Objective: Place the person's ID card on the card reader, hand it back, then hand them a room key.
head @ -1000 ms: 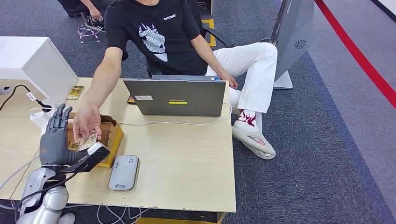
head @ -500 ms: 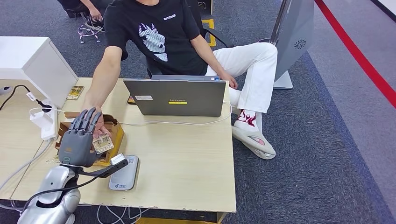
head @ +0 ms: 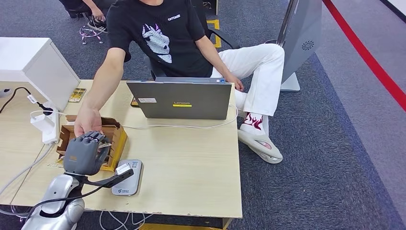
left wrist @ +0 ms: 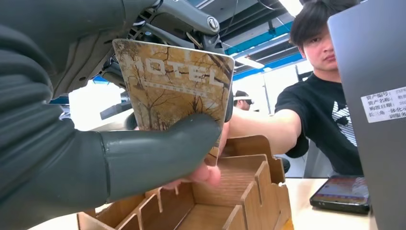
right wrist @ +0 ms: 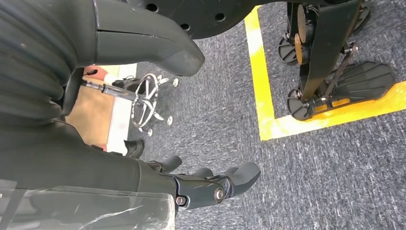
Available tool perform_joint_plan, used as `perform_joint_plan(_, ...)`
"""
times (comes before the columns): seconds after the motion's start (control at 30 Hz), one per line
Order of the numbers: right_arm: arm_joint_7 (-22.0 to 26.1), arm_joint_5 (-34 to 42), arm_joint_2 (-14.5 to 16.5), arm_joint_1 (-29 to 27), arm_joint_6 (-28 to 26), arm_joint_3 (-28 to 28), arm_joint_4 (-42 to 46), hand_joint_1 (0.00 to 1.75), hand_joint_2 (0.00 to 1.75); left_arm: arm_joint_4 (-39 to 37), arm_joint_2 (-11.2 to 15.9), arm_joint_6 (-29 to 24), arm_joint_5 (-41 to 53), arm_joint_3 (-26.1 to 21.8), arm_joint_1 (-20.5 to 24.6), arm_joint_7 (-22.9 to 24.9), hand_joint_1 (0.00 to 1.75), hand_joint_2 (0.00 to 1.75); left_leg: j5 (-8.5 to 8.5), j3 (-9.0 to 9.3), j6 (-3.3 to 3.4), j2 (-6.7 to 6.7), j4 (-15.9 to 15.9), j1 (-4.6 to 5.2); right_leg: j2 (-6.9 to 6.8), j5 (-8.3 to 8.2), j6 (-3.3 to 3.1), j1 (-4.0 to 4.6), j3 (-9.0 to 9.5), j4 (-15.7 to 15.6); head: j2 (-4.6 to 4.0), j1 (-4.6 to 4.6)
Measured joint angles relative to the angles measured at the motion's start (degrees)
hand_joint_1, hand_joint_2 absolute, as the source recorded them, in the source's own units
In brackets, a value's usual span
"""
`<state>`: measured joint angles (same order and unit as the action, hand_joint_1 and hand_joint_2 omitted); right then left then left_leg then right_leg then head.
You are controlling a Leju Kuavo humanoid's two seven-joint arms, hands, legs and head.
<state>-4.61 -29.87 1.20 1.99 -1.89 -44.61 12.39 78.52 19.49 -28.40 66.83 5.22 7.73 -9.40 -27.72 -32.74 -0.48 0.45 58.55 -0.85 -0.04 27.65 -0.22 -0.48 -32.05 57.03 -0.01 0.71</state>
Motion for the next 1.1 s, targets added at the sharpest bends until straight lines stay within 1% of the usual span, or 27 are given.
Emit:
perform_joint_plan(0.47, 0.1, -0.7, 0.0, 0.0, 0.0, -0.9, 0.0, 0.0, 1.75, 0.9, 0.0, -0.9, -0.6, 0.0, -0.7, -0.9, 1.75, 1.75, 0.0, 0.0, 0.0, 0.0, 0.0, 0.0, 0.0, 0.0, 0.0, 0.0, 0.0, 0.0, 0.0, -0.01)
perform_joint_plan(0.6, 0.2, -1.3, 0.1, 0.0, 0.0, -1.2, 0.0, 0.0, 1.75, 1.7, -0.2, -1.7, -2.2, 0.1, -1.3, -2.9, 1.75, 1.75, 0.0, 0.0, 0.0, 0.0, 0.0, 0.0, 0.01, 0.0, 0.0, 0.0, -0.01, 0.0, 0.0, 0.0)
perform_joint_plan(0.67, 0.2, -1.7, 0.1, 0.0, 0.0, -1.4, 0.0, 0.0, 1.75, 2.9, -0.4, 0.3, -6.1, 0.6, -2.0, -5.8, 1.75, 1.75, 0.0, 0.0, 0.0, 0.0, 0.0, 0.01, 0.0, 0.0, 0.0, 0.0, -0.01, 0.0, -0.01, 0.0)
perform_joint_plan(0.73, 0.3, -2.1, 0.2, 0.0, 0.1, -1.6, 0.0, 0.0, 1.75, 4.6, -0.7, 4.2, -9.8, 2.0, -3.0, -8.7, 1.74, 1.75, -0.01, 0.0, 0.01, 0.0, 0.0, 0.03, 0.0, 0.01, 0.01, -0.01, -0.01, 0.0, -0.01, -0.01)
perform_joint_plan(0.77, 0.4, -2.4, 0.3, 0.0, 0.3, -1.8, 0.0, 0.0, 1.75, 5.4, -0.8, 6.3, -10.6, 3.0, -3.4, -9.3, 1.73, 1.75, -0.01, 0.0, 0.01, 0.0, 0.0, 0.03, 0.0, 0.01, 0.01, -0.02, -0.01, 0.0, 0.0, -0.01)
perform_joint_plan(0.83, 0.4, -2.9, 0.3, 0.0, 0.6, -2.3, 0.0, 0.0, 1.75, 6.5, -0.7, 10.1, -11.2, 5.2, -4.1, -9.5, 1.74, 1.75, -0.01, -0.01, 0.01, 0.0, 0.0, 0.04, 0.0, 0.01, 0.01, -0.03, -0.01, 0.0, -0.01, -0.01)
perform_joint_plan(0.9, 0.5, -3.4, 0.3, -0.1, 0.9, -2.7, 0.0, 0.0, 1.75, 7.0, -0.1, 12.8, -11.6, 7.4, -4.5, -9.2, 1.75, 1.75, -0.01, -0.01, 0.01, 0.01, 0.0, 0.04, 0.0, 0.01, 0.01, -0.03, -0.01, 0.0, -0.01, 0.0)
perform_joint_plan(1.0, 0.6, -4.1, 0.4, -0.1, 1.1, -3.2, 0.0, 0.0, 1.75, 7.0, 1.0, 14.9, -12.1, 9.7, -4.6, -8.6, 1.75, 1.75, -0.01, 0.0, 0.01, 0.0, 0.0, 0.02, 0.0, 0.01, 0.01, -0.04, -0.01, 0.0, -0.01, 0.0)
perform_joint_plan(1.1, 0.8, -4.5, 0.4, -0.1, 1.2, -3.7, 0.0, 0.0, 1.75, 6.7, 2.0, 15.9, -12.4, 10.9, -4.8, -8.1, 1.75, 1.75, 0.0, 0.0, 0.0, 0.0, 0.0, 0.0, 0.0, 0.0, 0.0, -0.03, -0.01, 0.0, -0.01, 0.0)
